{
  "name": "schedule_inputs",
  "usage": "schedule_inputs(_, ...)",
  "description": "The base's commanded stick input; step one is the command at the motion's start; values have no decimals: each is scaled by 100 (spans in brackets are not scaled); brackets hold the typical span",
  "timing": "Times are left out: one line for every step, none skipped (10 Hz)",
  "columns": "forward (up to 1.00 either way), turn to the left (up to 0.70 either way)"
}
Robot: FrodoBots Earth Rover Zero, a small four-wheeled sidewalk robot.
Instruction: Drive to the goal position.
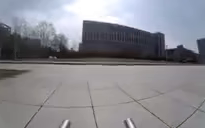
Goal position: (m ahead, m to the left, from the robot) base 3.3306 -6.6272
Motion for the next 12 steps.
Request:
schedule_inputs(85,-34)
schedule_inputs(85,-34)
schedule_inputs(85,-34)
schedule_inputs(85,-34)
schedule_inputs(85,-34)
schedule_inputs(85,-34)
schedule_inputs(85,-34)
schedule_inputs(85,-34)
schedule_inputs(85,-34)
schedule_inputs(85,-34)
schedule_inputs(85,-34)
schedule_inputs(85,-34)
